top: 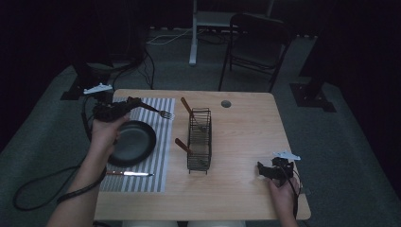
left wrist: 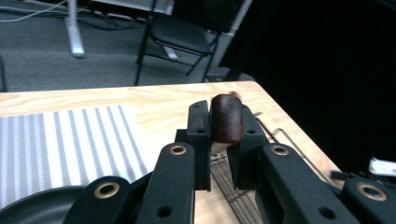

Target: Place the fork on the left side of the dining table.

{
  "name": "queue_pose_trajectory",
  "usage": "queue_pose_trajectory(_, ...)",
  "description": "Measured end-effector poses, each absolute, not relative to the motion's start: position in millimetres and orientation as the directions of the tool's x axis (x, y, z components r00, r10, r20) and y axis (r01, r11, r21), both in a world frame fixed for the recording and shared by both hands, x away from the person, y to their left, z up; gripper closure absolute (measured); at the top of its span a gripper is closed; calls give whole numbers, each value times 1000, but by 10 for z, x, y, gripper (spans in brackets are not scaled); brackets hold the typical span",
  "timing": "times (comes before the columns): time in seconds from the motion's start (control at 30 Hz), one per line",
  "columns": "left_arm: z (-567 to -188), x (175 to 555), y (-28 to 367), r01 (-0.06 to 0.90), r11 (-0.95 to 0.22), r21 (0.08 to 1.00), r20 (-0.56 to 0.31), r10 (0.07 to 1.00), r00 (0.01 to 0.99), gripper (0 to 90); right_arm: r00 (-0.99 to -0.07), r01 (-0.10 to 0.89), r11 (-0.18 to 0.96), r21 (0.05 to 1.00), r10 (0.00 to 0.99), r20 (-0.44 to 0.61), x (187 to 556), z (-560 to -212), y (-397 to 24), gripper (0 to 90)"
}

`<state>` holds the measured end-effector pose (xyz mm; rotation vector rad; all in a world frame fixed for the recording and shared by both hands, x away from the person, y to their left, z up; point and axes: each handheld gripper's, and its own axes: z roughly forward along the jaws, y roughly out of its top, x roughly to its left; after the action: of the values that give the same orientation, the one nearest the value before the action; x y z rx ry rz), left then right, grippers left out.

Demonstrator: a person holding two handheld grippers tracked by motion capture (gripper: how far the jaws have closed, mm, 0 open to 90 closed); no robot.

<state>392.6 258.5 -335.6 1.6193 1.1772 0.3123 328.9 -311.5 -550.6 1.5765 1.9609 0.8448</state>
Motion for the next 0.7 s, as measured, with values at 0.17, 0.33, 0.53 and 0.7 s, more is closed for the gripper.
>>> queue_pose_trajectory(0.17,-3489,4042,2693,546,68,835,-351,831,432,807,-218,679,143,720,976,11,3288,-5505,-3114,116)
queue_pose_trajectory(0.33,-3652,4190,2826,577,91,811,-361,854,373,808,-219,678,144,720,976,10,3288,-5506,-3114,116)
queue_pose_trajectory(0.53,-3836,4345,2946,607,143,782,-404,858,319,808,-219,678,144,721,976,10,3288,-5506,-3114,116)
queue_pose_trajectory(0.7,-4013,4542,3024,636,169,753,-419,868,266,807,-219,678,145,721,976,10,3288,-5506,-3115,116)
